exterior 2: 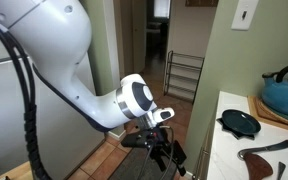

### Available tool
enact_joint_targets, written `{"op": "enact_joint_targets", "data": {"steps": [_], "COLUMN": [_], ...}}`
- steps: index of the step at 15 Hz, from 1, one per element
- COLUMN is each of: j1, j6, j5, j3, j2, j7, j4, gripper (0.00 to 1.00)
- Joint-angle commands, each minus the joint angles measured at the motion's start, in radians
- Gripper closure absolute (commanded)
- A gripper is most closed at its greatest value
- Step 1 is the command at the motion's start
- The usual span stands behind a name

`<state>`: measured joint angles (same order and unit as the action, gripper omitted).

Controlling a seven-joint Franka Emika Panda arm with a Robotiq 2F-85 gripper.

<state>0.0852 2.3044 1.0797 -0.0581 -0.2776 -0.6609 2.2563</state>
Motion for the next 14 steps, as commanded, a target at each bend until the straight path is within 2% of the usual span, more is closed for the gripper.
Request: {"op": "enact_joint_targets", "data": {"steps": [1,14], "j1": [-0.008,0.010], "j6": [0.031,0.191], "j5": [0.030,0.003], "j3": [-0.029,-0.078], "j2": [-0.111,-0.328], "j7": [0.004,0.139], "j4": [-0.093,-0.292], "gripper": [0.00,0.00]}}
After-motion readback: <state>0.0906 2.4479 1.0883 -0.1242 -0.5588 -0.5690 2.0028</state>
